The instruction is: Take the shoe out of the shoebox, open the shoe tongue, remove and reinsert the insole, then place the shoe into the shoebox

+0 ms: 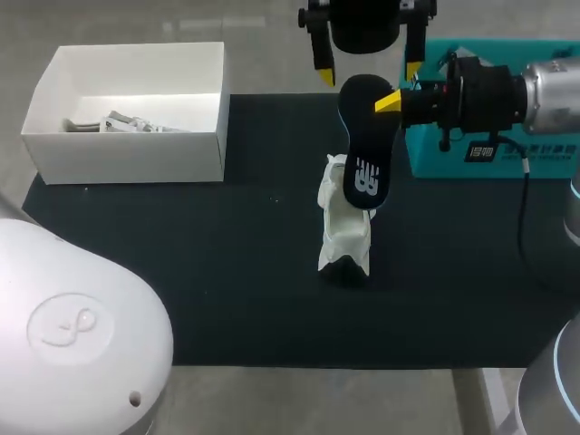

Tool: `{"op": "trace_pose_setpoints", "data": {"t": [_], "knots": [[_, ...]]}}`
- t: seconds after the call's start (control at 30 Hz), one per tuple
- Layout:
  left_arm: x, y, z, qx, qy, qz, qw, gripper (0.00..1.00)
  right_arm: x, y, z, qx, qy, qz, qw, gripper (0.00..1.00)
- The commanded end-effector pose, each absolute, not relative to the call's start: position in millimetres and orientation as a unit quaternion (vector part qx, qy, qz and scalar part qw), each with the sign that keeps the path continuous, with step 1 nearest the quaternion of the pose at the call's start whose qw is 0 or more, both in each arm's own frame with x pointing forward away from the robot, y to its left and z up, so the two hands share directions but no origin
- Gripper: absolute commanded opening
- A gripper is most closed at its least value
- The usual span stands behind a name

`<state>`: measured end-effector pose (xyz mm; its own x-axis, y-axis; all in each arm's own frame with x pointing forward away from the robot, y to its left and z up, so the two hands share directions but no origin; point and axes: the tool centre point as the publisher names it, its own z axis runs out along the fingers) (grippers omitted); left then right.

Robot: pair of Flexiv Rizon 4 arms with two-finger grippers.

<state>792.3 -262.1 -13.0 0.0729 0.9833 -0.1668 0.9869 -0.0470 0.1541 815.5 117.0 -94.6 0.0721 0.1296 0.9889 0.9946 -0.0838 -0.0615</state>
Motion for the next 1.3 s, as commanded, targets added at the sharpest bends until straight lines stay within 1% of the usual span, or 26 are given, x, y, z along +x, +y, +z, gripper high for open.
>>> {"op": "trace_pose_setpoints", "data": {"t": [0.03, 0.13, 0.23, 0.37, 0.57, 0.67, 0.77, 1.0, 1.23, 1.3], "knots": [[791, -253, -17, 0.717, 0.684, -0.030, 0.131, 1.00, 814, 116, -94, -0.569, -0.494, -0.470, 0.461, 0.00], [792, -247, -19, 0.687, 0.705, -0.084, 0.157, 1.00, 812, 115, -92, -0.568, -0.491, -0.473, 0.461, 0.00], [794, -237, -24, 0.673, 0.702, -0.122, 0.199, 1.00, 809, 111, -90, -0.569, -0.488, -0.476, 0.460, 0.00], [795, -226, -25, 0.636, 0.705, -0.169, 0.264, 1.00, 807, 102, -86, -0.571, -0.482, -0.484, 0.455, 0.00], [801, -217, -15, 0.556, 0.689, -0.290, 0.362, 1.00, 807, 90, -78, -0.572, -0.476, -0.497, 0.446, 0.00], [806, -215, -5, 0.489, 0.703, -0.353, 0.377, 1.00, 808, 89, -77, -0.572, -0.476, -0.498, 0.445, 0.00], [810, -215, 1, 0.454, 0.718, -0.383, 0.363, 1.00, 807, 88, -77, -0.572, -0.474, -0.499, 0.445, 0.00], [810, -215, 1, 0.454, 0.718, -0.383, 0.363, 1.00, 806, 88, -76, -0.572, -0.475, -0.495, 0.450, 0.00], [810, -215, 1, 0.454, 0.718, -0.383, 0.363, 1.00, 806, 91, -55, -0.556, -0.505, -0.465, 0.470, 0.00], [808, -214, -8, 0.460, 0.701, -0.383, 0.388, 1.00, 808, 91, -50, -0.552, -0.507, -0.463, 0.473, 0.00]]}}
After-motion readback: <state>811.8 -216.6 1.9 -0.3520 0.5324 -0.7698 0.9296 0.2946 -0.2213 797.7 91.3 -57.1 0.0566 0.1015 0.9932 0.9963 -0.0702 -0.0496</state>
